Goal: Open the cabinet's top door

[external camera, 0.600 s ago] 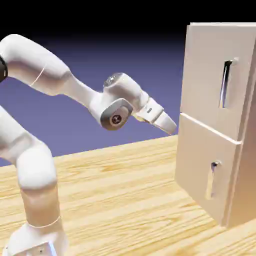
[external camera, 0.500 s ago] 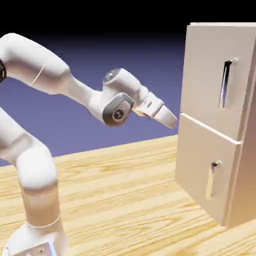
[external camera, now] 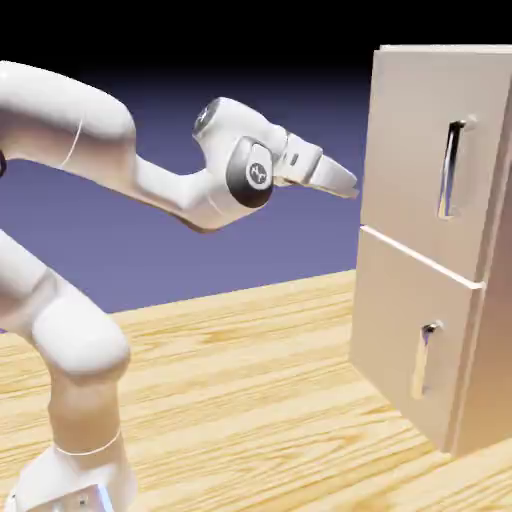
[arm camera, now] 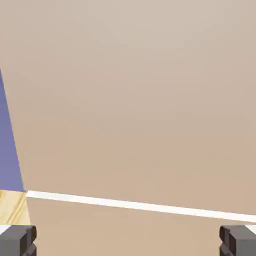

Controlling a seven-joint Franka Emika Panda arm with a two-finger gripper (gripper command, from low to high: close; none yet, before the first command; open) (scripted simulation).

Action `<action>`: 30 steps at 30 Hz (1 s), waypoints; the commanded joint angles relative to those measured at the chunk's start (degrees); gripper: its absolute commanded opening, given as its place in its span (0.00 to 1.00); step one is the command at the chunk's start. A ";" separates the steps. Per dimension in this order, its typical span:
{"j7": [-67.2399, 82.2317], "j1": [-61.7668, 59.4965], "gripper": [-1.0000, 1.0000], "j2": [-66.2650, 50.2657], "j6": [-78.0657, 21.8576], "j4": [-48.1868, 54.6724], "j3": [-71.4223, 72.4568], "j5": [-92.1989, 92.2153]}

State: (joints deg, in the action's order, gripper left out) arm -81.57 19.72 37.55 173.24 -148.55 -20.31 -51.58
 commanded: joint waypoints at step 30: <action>-56.70 27.59 0.50 7.09 -1.12 18.05 -29.44 -74.77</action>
State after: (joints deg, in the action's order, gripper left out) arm -138.26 47.32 44.63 172.12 -130.51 -49.76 -126.35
